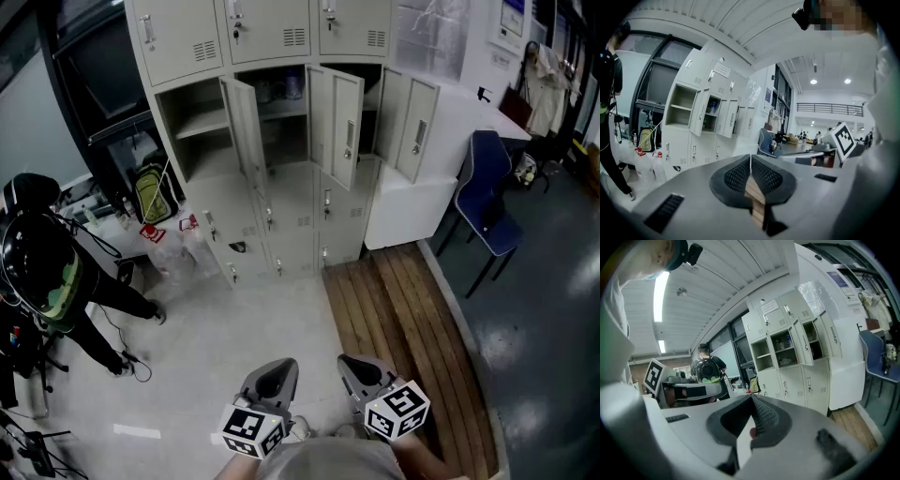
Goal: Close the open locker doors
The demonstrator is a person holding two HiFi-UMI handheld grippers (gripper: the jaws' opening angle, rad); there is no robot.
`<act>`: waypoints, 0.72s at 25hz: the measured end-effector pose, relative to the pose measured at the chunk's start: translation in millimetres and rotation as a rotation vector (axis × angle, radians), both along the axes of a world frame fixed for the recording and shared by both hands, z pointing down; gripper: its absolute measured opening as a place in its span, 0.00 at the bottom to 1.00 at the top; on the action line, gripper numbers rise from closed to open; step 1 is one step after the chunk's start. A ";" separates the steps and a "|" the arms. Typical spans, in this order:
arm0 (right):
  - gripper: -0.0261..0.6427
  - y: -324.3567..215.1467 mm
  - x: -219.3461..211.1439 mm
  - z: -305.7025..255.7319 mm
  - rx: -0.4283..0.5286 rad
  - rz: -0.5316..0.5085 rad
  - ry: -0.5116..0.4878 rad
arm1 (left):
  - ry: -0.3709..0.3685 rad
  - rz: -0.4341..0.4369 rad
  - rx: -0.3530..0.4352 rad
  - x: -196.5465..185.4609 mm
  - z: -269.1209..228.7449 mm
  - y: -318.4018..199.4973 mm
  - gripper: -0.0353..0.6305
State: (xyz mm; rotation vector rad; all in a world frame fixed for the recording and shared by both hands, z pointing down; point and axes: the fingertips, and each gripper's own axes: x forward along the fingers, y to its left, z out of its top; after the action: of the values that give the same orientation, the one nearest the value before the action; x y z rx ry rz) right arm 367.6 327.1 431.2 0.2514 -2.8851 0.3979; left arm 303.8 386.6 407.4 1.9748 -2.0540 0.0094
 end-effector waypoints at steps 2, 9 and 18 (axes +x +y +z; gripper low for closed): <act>0.08 0.8 -3.3 0.0 0.004 -0.004 -0.002 | 0.000 -0.001 0.001 -2.8 0.5 1.2 0.09; 0.08 1.8 -16.5 1.7 0.014 -0.008 0.006 | -0.002 0.003 0.000 -15.4 2.0 3.4 0.09; 0.08 -0.5 -45.2 -2.4 0.017 0.017 0.002 | 0.003 0.012 0.009 -47.7 0.9 3.9 0.09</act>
State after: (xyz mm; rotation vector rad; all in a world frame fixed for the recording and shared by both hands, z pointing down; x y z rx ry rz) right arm 322.4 326.6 428.8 0.2785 -2.8870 0.3760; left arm 256.1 390.5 408.3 1.9920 -2.0438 -0.0005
